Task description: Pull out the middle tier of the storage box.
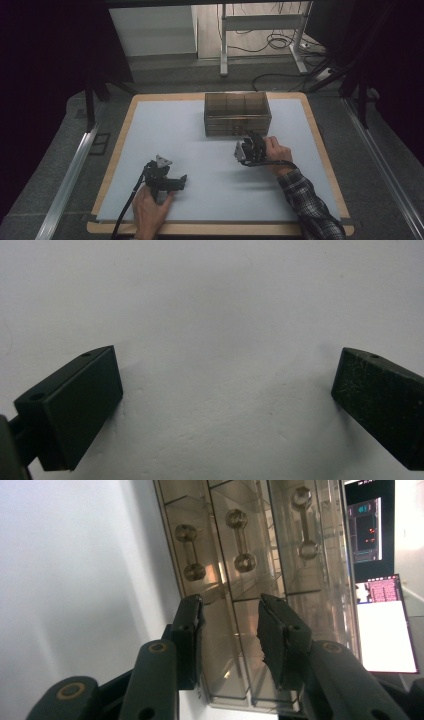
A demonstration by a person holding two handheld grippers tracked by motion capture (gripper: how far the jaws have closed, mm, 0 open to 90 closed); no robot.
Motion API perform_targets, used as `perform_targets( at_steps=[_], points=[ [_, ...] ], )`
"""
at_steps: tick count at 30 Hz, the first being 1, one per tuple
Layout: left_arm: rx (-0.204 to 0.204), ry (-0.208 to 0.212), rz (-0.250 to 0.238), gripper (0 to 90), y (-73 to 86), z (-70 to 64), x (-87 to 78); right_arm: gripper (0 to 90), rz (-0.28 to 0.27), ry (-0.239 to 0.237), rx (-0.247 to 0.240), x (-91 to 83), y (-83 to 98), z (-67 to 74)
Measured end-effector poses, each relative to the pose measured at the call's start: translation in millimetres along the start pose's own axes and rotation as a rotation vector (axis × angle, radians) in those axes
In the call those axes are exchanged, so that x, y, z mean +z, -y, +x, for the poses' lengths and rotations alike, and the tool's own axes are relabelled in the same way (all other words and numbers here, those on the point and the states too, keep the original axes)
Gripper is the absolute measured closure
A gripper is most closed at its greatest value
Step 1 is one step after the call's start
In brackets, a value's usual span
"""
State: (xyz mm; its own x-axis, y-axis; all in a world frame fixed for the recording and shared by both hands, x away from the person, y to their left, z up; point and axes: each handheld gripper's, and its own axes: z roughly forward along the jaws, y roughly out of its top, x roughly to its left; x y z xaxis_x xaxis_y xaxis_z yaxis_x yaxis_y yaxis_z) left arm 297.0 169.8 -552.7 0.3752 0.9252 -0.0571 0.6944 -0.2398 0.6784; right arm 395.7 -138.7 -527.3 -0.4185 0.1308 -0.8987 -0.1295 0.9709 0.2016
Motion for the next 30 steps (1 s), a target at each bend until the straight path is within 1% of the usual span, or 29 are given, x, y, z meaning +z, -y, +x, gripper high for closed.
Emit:
perform_targets(
  at_steps=[2, 4, 10, 11, 13, 14, 17, 21, 24, 25, 26, 28, 29, 30],
  points=[
    [0.0, 0.0, 0.0, 0.0, 0.0, 0.0, 0.0, 64.3, 0.006, 0.009, -0.019, 2.1, -2.5, -0.2],
    [0.0, 0.0, 0.0, 0.0, 0.0, 0.0, 0.0, 65.4, 0.025, 0.029, -0.052, 3.7, -5.3, 0.5],
    [0.001, 0.0, 0.0, 0.0, 0.0, 0.1, 0.0, 68.1, 0.04, 0.048, -0.097, 12.2, -11.3, 2.4],
    [0.001, 0.0, 0.0, 0.0, 0.0, 0.1, 0.0, 68.9, 0.041, 0.057, -0.103, 13.6, -12.4, 2.9],
    [0.001, 0.0, 0.0, 0.0, 0.0, 0.1, 0.0, 70.6, 0.037, 0.056, -0.106, 15.9, -14.7, 3.3],
    [0.001, 0.0, 0.0, 0.0, 0.0, 0.1, 0.0, 71.4, 0.041, 0.069, -0.113, 17.1, -16.0, 3.8],
    [0.001, 0.0, 0.0, 0.0, 0.0, 0.1, 0.0, 73.0, 0.053, 0.085, -0.13, 20.6, -19.0, 4.2],
    [0.001, 0.001, -0.001, 0.0, 0.1, 0.1, 0.1, 74.7, 0.059, 0.096, -0.139, 26.5, -20.9, 3.7],
    [0.0, 0.001, -0.001, 0.0, 0.1, 0.1, 0.1, 76.3, 0.059, 0.092, -0.143, 28.8, -21.5, 3.7],
    [0.001, 0.001, -0.001, 0.0, 0.1, 0.1, 0.1, 77.8, 0.063, 0.104, -0.157, 28.3, -23.2, 4.1],
    [0.001, 0.001, -0.001, 0.0, 0.1, 0.1, 0.0, 78.0, 0.05, 0.055, -0.151, 30.1, -23.2, 3.1],
    [0.001, 0.001, -0.001, 0.0, 0.1, 0.1, 0.0, 78.9, 0.05, 0.063, -0.157, 30.3, -23.5, 4.1],
    [0.001, 0.0, -0.001, 0.0, 0.1, 0.1, 0.1, 79.2, 0.054, 0.125, -0.166, 29.3, -23.5, 6.5],
    [0.001, 0.0, -0.001, 0.0, 0.1, 0.1, 0.1, 79.2, 0.054, 0.125, -0.166, 29.3, -23.5, 6.5]
  ],
)
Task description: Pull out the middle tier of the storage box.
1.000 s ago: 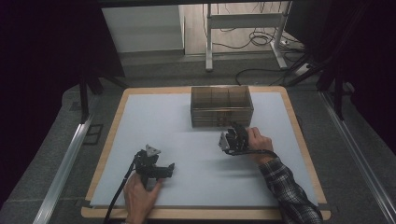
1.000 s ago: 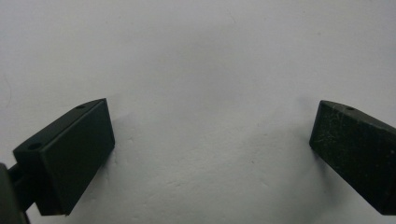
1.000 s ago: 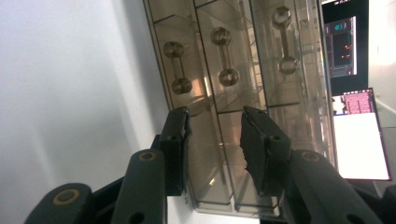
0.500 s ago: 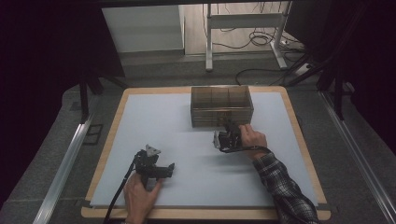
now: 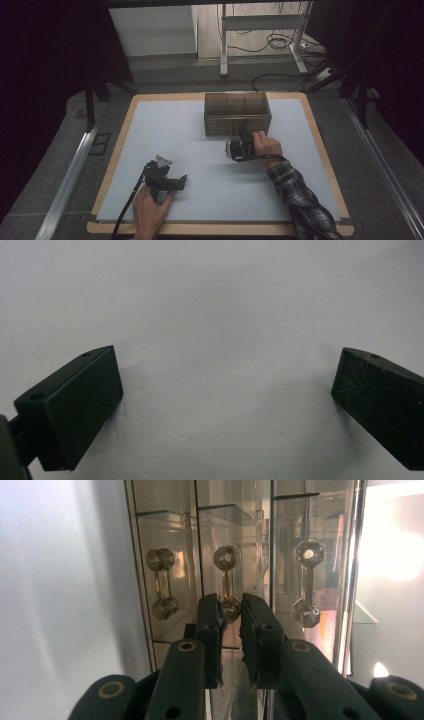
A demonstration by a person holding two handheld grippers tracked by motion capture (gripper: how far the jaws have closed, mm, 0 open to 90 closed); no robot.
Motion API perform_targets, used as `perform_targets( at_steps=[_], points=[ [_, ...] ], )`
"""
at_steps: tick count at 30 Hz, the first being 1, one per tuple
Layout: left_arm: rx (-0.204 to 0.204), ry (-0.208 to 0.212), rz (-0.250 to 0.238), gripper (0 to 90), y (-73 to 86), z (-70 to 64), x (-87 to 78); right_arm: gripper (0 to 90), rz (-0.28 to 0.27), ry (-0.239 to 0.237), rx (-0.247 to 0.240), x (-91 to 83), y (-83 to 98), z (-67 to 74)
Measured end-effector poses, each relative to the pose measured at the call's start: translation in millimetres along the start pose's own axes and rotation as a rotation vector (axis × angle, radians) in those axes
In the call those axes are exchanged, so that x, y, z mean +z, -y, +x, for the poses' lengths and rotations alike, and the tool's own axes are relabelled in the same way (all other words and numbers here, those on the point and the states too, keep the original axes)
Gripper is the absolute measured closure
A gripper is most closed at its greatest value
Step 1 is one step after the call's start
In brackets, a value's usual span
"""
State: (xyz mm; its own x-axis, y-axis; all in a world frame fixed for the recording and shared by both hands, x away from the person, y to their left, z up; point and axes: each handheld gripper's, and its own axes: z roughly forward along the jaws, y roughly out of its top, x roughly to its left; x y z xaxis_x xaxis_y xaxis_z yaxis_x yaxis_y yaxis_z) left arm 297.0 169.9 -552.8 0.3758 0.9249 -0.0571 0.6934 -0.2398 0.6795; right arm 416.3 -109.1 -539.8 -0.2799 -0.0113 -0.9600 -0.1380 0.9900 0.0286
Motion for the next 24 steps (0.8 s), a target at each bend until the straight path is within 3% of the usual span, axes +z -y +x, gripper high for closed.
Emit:
perform_targets(
  at_steps=[3, 4, 6, 23, 24],
  points=[
    [0.0, 0.0, 0.0, 0.0, 0.0, 0.0, 0.0, 79.8, -0.004, -0.001, 0.002, -1.8, 0.7, 1.0],
    [0.0, 0.0, 0.0, 0.0, 0.0, 0.0, 0.0, 79.8, -0.014, -0.027, 0.012, -1.7, 1.1, 0.5],
    [0.0, 0.0, 0.0, 0.0, 0.0, 0.0, 0.0, 79.8, -0.013, -0.002, 0.006, -4.4, 1.3, 0.7],
    [0.001, -0.001, 0.002, 0.0, -0.1, 0.0, -0.1, 79.5, -0.044, -0.035, 0.036, -26.7, 6.2, 2.5],
    [0.001, -0.001, 0.002, 0.0, 0.0, 0.0, -0.1, 79.5, -0.065, -0.039, 0.039, -26.6, 6.9, 2.8]
  ],
)
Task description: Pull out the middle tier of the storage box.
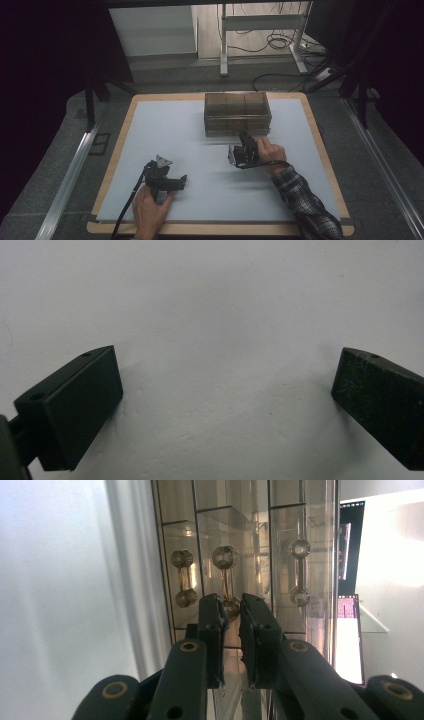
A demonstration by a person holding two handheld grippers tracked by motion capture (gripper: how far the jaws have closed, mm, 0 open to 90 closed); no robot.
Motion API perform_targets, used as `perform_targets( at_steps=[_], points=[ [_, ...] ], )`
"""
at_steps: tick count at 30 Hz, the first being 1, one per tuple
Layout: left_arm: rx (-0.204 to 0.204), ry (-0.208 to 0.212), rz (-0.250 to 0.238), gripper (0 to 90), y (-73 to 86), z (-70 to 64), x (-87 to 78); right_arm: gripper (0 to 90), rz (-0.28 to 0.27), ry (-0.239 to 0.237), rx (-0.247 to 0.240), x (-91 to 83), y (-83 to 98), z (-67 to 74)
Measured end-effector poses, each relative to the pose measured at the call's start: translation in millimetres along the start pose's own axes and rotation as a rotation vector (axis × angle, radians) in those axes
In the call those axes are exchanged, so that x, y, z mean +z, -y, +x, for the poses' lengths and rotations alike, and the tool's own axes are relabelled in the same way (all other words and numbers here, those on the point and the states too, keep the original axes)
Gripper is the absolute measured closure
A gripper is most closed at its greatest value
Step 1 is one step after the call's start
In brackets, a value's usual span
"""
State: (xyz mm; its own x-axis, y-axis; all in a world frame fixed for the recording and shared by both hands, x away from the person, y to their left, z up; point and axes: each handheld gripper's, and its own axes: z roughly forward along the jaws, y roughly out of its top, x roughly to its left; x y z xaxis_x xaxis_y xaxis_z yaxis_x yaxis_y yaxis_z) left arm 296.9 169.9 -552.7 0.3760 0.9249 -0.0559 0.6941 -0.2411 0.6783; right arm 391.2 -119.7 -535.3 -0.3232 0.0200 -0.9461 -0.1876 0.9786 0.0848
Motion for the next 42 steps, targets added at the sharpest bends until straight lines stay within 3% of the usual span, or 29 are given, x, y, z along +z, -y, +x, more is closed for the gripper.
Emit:
perform_targets(
  at_steps=[8, 22, 26, 32, 34, 42],
  points=[
    [0.0, 0.0, -0.001, 0.0, 0.0, 0.0, 0.0, 79.3, 0.013, 0.002, -0.017, -5.9, -1.3, 1.3],
    [-0.001, 0.0, -0.001, 0.0, 0.0, -0.1, 0.0, 74.6, -0.003, -0.047, 0.025, -10.3, 0.7, -6.5],
    [0.0, 0.0, 0.0, 0.0, 0.0, 0.0, 0.0, 74.0, -0.03, -0.091, 0.072, -12.7, 1.7, -12.4],
    [-0.001, 0.001, -0.001, 0.0, 0.0, 0.0, 0.1, 73.2, -0.037, -0.135, 0.104, -14.1, 2.5, -20.1],
    [-0.001, 0.001, -0.001, 0.0, 0.0, 0.0, 0.1, 72.8, -0.054, -0.18, 0.131, -13.8, 3.4, -24.5],
    [-0.006, 0.0, -0.006, 0.0, 0.1, -0.3, 0.4, 69.8, -0.087, -0.278, 0.209, -14.1, 6.7, -37.7]
  ],
)
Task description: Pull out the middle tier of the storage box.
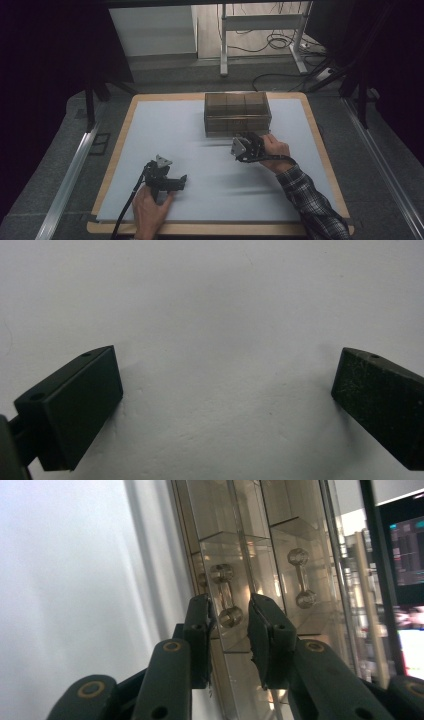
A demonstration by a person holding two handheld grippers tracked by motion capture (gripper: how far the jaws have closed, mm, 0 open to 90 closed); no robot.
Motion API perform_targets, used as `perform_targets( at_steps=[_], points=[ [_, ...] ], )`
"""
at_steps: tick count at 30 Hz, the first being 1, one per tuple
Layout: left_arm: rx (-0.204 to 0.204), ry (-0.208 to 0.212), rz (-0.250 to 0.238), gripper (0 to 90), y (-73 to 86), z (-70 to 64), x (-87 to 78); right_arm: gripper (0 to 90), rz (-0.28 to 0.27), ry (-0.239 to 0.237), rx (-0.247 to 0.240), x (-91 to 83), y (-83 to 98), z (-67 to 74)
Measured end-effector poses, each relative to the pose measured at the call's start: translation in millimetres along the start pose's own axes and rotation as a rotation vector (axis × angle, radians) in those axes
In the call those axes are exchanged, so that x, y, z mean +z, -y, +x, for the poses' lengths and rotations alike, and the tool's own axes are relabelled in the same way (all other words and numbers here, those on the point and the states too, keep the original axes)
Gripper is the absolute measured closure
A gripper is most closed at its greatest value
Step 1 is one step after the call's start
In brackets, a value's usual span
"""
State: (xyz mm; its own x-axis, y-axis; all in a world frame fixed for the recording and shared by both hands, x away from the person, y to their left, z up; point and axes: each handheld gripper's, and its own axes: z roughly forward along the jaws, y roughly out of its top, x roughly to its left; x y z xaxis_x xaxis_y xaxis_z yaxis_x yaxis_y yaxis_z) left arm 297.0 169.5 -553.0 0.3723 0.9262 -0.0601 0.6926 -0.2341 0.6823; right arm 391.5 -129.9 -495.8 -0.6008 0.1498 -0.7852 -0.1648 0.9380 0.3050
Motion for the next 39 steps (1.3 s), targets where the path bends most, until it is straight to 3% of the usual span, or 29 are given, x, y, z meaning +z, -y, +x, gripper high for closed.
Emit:
perform_targets(
  at_steps=[8, 13, 16, 17, 22, 27, 33, 39],
  points=[
    [0.008, 0.0, 0.005, 0.0, -0.1, 0.6, -0.3, 66.7, -0.032, -0.111, 0.064, -4.8, 3.3, -16.6],
    [0.008, 0.0, 0.005, 0.0, -0.1, 0.6, -0.3, 64.6, -0.052, -0.196, 0.132, -6.1, 6.7, -27.6],
    [0.009, 0.0, 0.005, 0.0, -0.1, 0.6, -0.3, 64.0, -0.068, -0.223, 0.166, -6.5, 8.6, -32.9],
    [0.005, 0.0, 0.005, 0.0, -0.1, 0.3, -0.3, 63.4, -0.081, -0.258, 0.199, -6.8, 10.7, -38.6],
    [0.006, 0.001, 0.005, 0.0, -0.1, 0.4, -0.3, 62.4, -0.095, -0.334, 0.268, -3.9, 19.0, -53.3],
    [0.005, 0.0, 0.005, 0.0, -0.1, 0.4, -0.3, 62.4, -0.108, -0.377, 0.318, -3.4, 26.8, -65.8],
    [0.006, 0.001, 0.005, 0.0, -0.1, 0.4, -0.3, 62.6, -0.1, -0.424, 0.34, -0.2, 35.9, -79.5],
    [0.006, 0.0, 0.005, 0.0, -0.1, 0.4, -0.4, 64.3, -0.094, -0.461, 0.332, 3.5, 44.2, -91.9]
  ],
)
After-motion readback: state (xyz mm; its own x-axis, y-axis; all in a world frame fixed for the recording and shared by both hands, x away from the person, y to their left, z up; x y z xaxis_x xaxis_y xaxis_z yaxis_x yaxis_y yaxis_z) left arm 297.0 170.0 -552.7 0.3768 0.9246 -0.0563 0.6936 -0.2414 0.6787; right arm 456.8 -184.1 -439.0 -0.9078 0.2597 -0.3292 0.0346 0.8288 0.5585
